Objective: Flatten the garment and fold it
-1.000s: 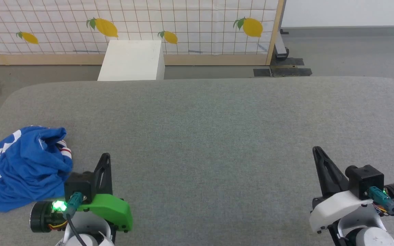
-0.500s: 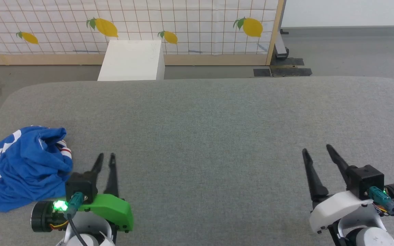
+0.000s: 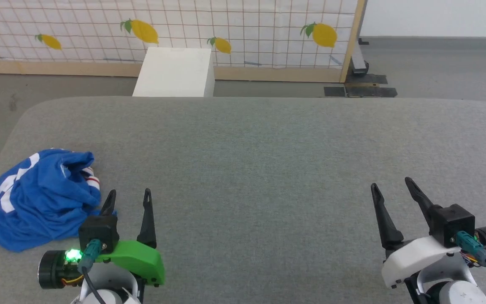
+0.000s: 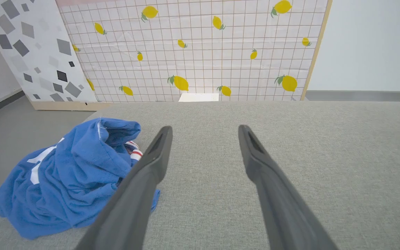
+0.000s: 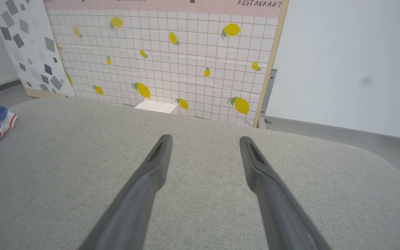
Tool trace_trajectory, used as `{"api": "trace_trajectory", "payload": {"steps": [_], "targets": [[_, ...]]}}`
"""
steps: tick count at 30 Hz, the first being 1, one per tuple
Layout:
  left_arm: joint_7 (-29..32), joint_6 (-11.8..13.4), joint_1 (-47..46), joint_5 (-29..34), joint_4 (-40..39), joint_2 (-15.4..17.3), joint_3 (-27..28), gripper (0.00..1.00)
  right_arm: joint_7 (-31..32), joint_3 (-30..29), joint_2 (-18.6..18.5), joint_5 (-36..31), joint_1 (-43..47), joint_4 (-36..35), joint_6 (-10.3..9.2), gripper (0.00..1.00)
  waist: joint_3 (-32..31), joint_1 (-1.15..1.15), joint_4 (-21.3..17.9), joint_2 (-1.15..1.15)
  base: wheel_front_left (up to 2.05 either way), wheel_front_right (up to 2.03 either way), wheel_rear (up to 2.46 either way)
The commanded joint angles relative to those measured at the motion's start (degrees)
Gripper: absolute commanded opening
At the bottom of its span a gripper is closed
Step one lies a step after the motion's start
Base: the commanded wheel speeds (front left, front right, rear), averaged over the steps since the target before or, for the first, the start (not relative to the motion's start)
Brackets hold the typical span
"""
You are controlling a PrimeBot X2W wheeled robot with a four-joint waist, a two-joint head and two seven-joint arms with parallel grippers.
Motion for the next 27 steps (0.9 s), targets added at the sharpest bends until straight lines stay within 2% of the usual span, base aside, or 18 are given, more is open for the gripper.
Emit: {"api": "trace_trajectory", "payload": {"steps": [1, 27], "targets": [[-0.61, 0.50, -0.40, -0.36, 0.10, 0.21, -0.06, 1.00, -0.66, 0.08, 0.00, 0.45, 0.04, -0.15, -0.01, 1.00, 0.01, 0.00, 0.90, 0.00, 0.00, 0.00, 0.00], [-3.57, 3.92, 0.80, -2.49, -0.45, 0.90, 0.38, 1.00, -1.88, 0.95, 0.01, 1.85, -0.38, -0.26, -0.03, 1.00, 0.14, 0.00, 10.16, 0.00, 0.00, 0.00, 0.00]]}}
